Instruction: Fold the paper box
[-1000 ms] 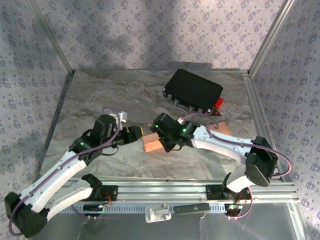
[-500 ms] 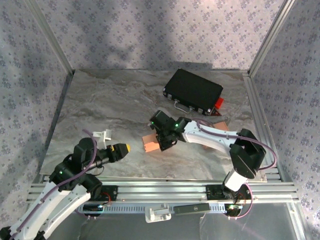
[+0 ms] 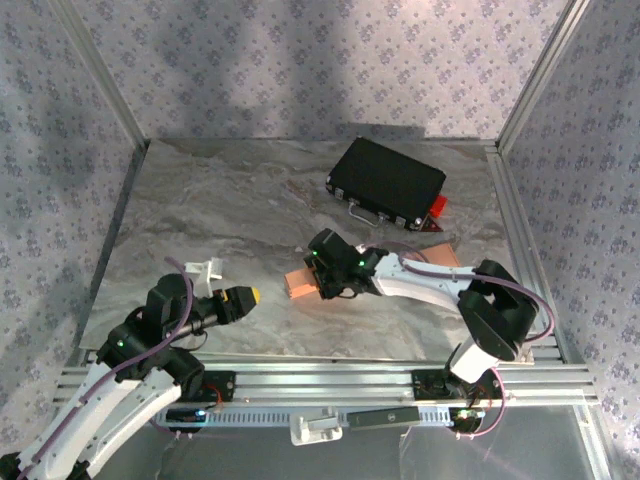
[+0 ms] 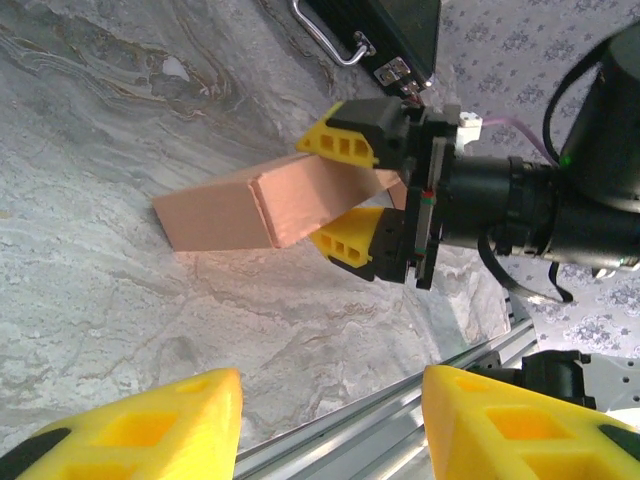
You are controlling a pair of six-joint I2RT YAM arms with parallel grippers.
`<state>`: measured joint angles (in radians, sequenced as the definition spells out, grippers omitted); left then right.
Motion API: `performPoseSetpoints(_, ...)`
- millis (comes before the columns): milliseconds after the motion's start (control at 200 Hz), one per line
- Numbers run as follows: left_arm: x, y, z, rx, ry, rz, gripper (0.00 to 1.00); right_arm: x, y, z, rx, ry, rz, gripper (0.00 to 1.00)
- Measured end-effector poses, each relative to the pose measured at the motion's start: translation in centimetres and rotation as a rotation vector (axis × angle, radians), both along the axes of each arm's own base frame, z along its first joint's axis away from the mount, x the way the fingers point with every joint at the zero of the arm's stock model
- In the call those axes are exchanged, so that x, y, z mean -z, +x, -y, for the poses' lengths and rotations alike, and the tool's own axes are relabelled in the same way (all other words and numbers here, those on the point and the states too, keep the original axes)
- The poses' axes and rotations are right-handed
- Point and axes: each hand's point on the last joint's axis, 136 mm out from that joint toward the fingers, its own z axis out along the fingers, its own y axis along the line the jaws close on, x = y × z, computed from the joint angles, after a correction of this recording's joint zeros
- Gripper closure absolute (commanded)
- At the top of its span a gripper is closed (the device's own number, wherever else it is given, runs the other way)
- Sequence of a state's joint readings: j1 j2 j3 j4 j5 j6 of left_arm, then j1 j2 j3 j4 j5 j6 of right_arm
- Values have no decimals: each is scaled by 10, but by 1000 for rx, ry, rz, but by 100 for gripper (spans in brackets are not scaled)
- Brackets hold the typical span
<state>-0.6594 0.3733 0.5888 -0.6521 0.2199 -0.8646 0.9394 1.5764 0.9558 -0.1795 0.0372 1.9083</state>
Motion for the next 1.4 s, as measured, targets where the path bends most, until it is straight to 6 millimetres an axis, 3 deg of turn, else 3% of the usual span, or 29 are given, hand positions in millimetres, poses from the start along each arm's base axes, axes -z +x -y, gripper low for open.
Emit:
performPoseSetpoints(150, 0, 0, 0, 0, 0, 0, 51, 1, -11, 9, -33, 37, 151, 46)
performPoseSetpoints(355, 2, 1, 1, 1, 5, -7, 53, 21, -17, 18, -33, 45, 322, 49)
performPoseSetpoints(660, 3, 2, 2, 0, 9, -11, 53, 22, 14, -19, 85, 166, 446, 47)
performPoseSetpoints(974, 0, 2, 1, 0, 8, -9, 53, 19, 48, -76, 243, 343, 469, 42)
performPoseSetpoints(1139, -2, 1, 1, 0, 6, -6, 53, 26, 54, -88, 282, 385, 443, 28)
performPoseSetpoints(1284, -4, 2, 1, 1, 6, -1, 53, 17, 50, -86, 288, 381, 402, 2)
performPoseSetpoints(1404, -1, 3, 2, 1, 16, -14, 53, 11, 33, -65, 260, 255, 330, 1)
